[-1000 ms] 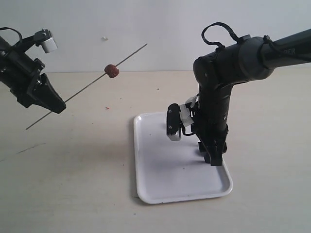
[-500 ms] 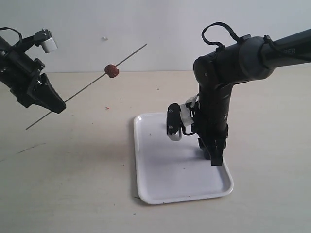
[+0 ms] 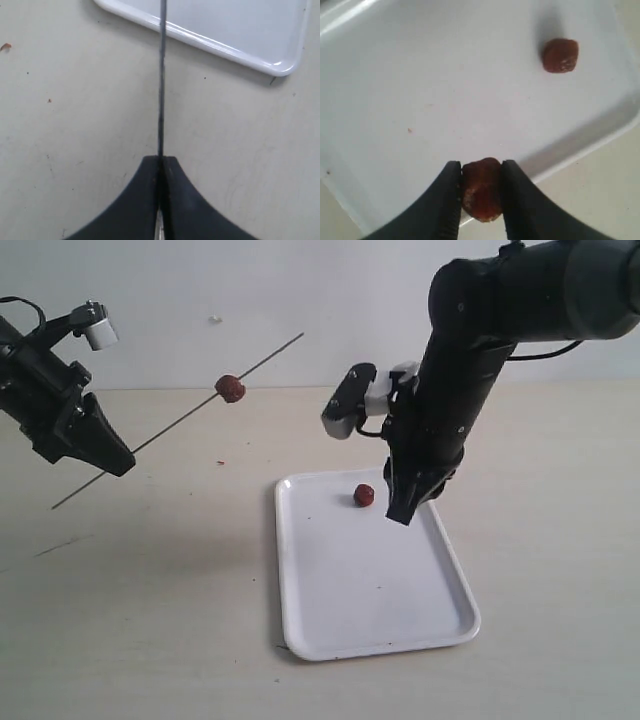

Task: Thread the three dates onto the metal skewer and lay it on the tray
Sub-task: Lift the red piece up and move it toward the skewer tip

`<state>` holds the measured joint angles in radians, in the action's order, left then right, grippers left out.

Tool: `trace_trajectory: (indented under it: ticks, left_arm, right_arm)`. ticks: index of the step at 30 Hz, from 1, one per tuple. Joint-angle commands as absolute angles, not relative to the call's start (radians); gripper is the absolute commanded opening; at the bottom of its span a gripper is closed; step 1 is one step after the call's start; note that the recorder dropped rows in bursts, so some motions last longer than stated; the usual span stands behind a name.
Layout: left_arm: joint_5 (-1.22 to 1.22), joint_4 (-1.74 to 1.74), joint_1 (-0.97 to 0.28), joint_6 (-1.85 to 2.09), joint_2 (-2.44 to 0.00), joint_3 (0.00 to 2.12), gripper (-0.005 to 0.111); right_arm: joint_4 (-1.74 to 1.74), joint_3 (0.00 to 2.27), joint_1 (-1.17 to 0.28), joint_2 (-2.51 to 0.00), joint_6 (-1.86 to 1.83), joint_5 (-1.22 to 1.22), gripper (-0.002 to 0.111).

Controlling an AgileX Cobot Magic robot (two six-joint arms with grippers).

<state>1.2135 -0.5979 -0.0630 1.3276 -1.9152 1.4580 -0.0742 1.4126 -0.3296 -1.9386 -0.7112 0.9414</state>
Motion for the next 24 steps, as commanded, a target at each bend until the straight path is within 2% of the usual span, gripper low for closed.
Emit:
trace_trajectory:
  ticks: [1,9,24]
  left_arm:
    - [1.221,-0.524,-0.058,1.33,-1.913,1.455,0.0]
    - [1.221,-0.476,-0.058,1.347,-1.913,1.418,0.0]
    - [1.221,-0.569,-0.058,1.412,-1.913,1.326,0.0]
  right_arm:
    - [-0.13,1.412,-0.323,-1.858,-0.679,0.92,0.027]
    - [-0.336,1.412,-0.3,-1.798,-0.68,0.926,0.027]
    - [-0.844,1.412,-0.105,-1.793,-0.625,1.117,0.027]
